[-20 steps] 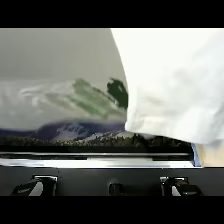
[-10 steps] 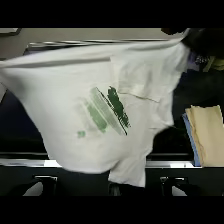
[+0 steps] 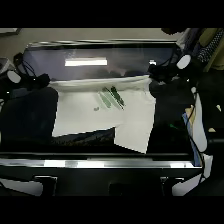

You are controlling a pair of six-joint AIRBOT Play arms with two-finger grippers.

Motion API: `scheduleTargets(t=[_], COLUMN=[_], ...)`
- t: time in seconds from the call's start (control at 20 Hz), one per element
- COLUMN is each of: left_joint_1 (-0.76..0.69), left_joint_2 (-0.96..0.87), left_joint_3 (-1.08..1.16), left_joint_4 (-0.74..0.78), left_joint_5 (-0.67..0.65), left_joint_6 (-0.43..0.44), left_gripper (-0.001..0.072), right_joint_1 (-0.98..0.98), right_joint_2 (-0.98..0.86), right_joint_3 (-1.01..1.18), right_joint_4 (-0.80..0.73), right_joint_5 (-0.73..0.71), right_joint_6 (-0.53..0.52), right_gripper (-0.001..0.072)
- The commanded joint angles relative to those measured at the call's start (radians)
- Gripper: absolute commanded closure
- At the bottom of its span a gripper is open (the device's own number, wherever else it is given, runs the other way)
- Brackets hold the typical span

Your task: Fold the clothes and pants, and hang the long-sleeved shirts on hangers.

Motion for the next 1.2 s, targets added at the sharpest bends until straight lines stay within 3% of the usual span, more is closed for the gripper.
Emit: scheduleTargets(t=[0.0,0.5,1.05,1.1,1.15], left_joint_1=[-0.02,-0.041,-0.072,-0.071,-0.069], left_joint_2=[-0.097,-0.094,-0.112,-0.113,-0.112], left_joint_3=[-0.004,-0.005,-0.064,-0.068,-0.066], left_joint_4=[-0.005,-0.005,0.006,0.006,0.005], left_joint_5=[0.083,-0.337,-0.386,-0.391,-0.395], left_joint_6=[0.0,0.0,-0.001,-0.009,-0.031], left_gripper=[0.0693,0.0693,0.0688,0.064,0.0493], right_joint_1=[0.021,0.019,0.02,0.02,0.02], right_joint_2=[-0.067,-0.062,-0.139,-0.145,-0.148], right_joint_3=[-0.002,-0.002,-0.003,-0.003,-0.003], right_joint_4=[-0.132,-0.244,-0.237,-0.229,-0.218], right_joint_5=[-0.098,0.248,0.365,0.365,0.368], right_joint_6=[0.065,0.088,0.115,0.115,0.114], right_gripper=[0.0684,0.0684,0.0682,0.068,0.0615])
